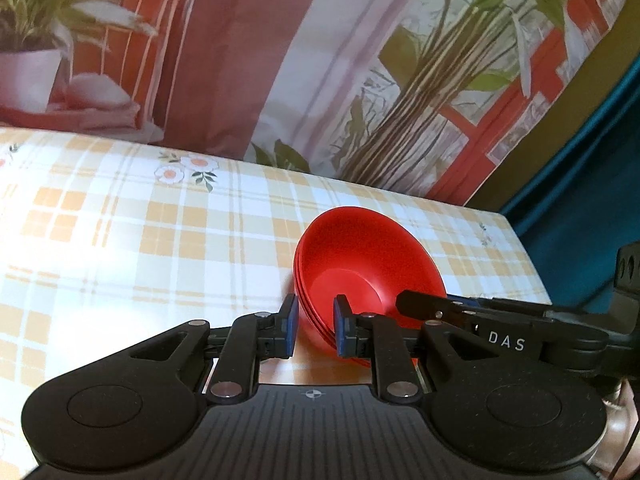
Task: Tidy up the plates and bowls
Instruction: 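Carry the stacked red bowls with both grippers onto the plate stack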
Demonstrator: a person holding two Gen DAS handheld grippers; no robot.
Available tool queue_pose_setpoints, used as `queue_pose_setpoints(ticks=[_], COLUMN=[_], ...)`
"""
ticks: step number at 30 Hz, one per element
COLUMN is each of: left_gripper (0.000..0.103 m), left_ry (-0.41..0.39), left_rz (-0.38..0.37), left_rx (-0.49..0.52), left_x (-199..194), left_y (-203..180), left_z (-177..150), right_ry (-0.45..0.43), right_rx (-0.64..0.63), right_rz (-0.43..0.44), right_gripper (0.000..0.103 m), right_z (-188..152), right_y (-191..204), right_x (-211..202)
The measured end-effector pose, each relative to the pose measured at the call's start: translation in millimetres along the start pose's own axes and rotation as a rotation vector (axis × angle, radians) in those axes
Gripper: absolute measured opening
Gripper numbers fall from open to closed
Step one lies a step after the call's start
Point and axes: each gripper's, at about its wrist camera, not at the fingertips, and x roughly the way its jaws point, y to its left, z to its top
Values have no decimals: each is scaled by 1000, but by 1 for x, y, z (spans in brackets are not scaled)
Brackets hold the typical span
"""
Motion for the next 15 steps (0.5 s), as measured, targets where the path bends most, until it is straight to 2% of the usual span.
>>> queue_pose_setpoints(ticks=[15], left_gripper=[22], left_ry=[-10], left_rz=[-30], left_rx=[-52], left_x=[4], left_y=[7], left_z=[-5], right_ry=[9], right_rx=[1], right_rz=[16], right_gripper=[19], right_z=[0], right_y=[0], right_x=[5])
